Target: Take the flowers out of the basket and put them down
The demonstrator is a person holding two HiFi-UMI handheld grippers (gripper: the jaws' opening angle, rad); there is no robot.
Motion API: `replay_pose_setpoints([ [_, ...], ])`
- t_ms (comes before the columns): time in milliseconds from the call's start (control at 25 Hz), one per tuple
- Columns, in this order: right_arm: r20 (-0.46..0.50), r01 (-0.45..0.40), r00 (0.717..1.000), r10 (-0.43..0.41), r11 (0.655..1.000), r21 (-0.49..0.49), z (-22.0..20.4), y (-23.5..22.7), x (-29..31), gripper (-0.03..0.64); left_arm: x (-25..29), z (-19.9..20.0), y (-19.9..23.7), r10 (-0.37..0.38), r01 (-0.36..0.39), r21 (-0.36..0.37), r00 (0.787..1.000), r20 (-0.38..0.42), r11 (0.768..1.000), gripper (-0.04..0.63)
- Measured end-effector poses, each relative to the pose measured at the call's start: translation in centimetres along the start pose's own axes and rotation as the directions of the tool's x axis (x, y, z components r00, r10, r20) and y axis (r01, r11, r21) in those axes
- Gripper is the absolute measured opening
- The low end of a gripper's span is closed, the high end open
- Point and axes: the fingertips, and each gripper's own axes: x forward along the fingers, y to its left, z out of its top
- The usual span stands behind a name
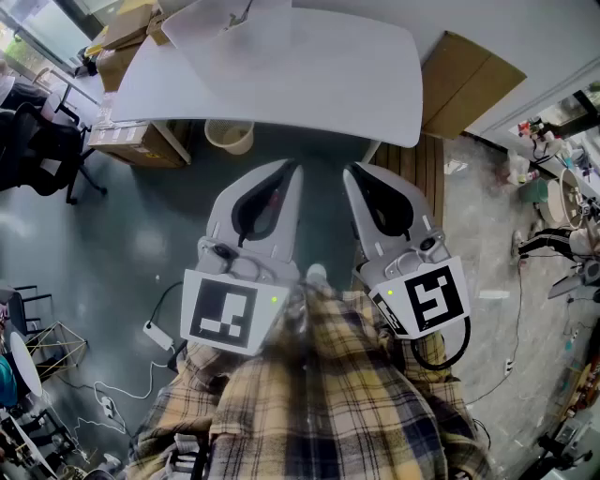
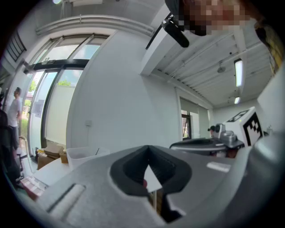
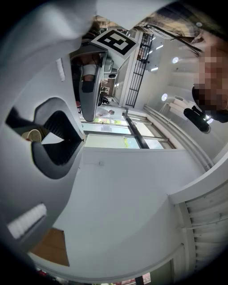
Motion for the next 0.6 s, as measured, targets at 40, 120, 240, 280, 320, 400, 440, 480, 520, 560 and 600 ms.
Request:
replay_pose_setpoints([
  [40,0.001,-0.003,1.000,0.003,1.000,0.002,0.1,-0.2,-0.3,0.003,0.1,0.1,-0.4,0.000,0.000,0.002,1.000,0.000,1.000,0.002],
  [120,0.004,-0.007,1.000,0.007,1.000,0.005,0.2,-0.6,-1.0,0.003,0.4,0.2,-1.3,-0.001,0.001,0.005,1.000,0.001,1.000,0.002],
  [240,0.011,-0.013,1.000,0.013,1.000,0.005,0.3,-1.1,-1.8,0.003,0.7,0.2,-2.1,0.004,-0.004,0.004,1.000,0.002,1.000,0.002],
  [280,0.012,-0.016,1.000,0.016,1.000,0.005,0.2,-1.2,-1.9,0.003,0.8,0.2,-2.3,0.008,-0.008,0.003,1.000,0.002,1.000,0.002],
  [320,0.014,-0.021,1.000,0.021,1.000,0.004,0.2,-1.3,-2.1,0.003,0.9,0.1,-2.4,0.013,-0.013,0.002,1.000,0.003,1.000,0.002],
  [400,0.018,-0.032,0.999,0.032,0.999,0.001,0.2,-1.6,-2.4,0.003,1.0,0.1,-2.7,0.025,-0.025,0.002,1.000,0.006,1.000,0.002],
  [440,0.020,-0.037,0.999,0.037,0.999,-0.001,0.2,-1.7,-2.6,0.003,1.1,0.1,-2.9,0.031,-0.031,0.002,0.999,0.008,1.000,0.002],
  [480,0.020,-0.041,0.999,0.041,0.999,-0.002,0.2,-1.9,-2.9,0.003,1.1,0.1,-3.2,0.037,-0.037,0.003,0.999,0.010,0.999,0.002],
  [520,0.020,-0.045,0.999,0.045,0.999,-0.003,0.1,-2.1,-3.1,0.003,1.2,0.1,-3.4,0.043,-0.043,0.003,0.999,0.010,0.999,0.002],
  [560,0.020,-0.050,0.999,0.050,0.999,-0.003,0.0,-2.2,-3.3,0.003,1.2,0.0,-3.7,0.049,-0.049,0.004,0.999,0.010,0.999,0.002],
  [600,0.022,-0.054,0.998,0.054,0.999,-0.003,-0.1,-2.4,-3.4,0.003,1.2,0.0,-3.8,0.056,-0.056,0.005,0.998,0.008,0.998,0.002],
])
